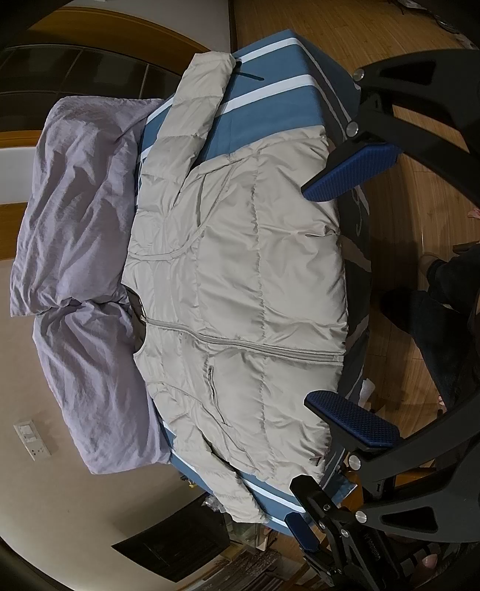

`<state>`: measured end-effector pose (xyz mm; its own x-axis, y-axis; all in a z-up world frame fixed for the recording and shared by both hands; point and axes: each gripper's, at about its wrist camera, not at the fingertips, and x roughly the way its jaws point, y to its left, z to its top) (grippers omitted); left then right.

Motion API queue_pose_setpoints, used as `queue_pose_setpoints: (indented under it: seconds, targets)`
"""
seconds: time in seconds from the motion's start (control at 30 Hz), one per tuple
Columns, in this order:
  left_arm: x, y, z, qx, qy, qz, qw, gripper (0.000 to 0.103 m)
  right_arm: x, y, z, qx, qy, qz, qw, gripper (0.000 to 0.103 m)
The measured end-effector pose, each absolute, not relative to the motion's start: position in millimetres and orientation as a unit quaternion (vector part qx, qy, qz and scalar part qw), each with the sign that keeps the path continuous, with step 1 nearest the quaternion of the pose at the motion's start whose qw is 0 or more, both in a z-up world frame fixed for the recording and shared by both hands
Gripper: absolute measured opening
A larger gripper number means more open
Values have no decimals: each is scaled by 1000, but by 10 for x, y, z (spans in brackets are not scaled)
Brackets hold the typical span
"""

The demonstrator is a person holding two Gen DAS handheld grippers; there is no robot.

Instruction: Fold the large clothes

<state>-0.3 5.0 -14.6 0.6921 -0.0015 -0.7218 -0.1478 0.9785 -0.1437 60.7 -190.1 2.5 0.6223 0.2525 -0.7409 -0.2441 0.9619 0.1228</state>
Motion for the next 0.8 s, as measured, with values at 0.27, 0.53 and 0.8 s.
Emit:
queue_pose_setpoints:
  seconds: [0.27,0.53,0.8]
  targets:
    - [268,96,-161,-97,398,43,911,101,819,-1932,-30,18,421,136,897,102]
    - [572,142,-233,-98,413,63,903,101,1242,-2237,-156,49,434,99,894,102]
    - [1014,312,-395,-90,433,93,892,101,1899,-2955,-370,114,465,15,878,102]
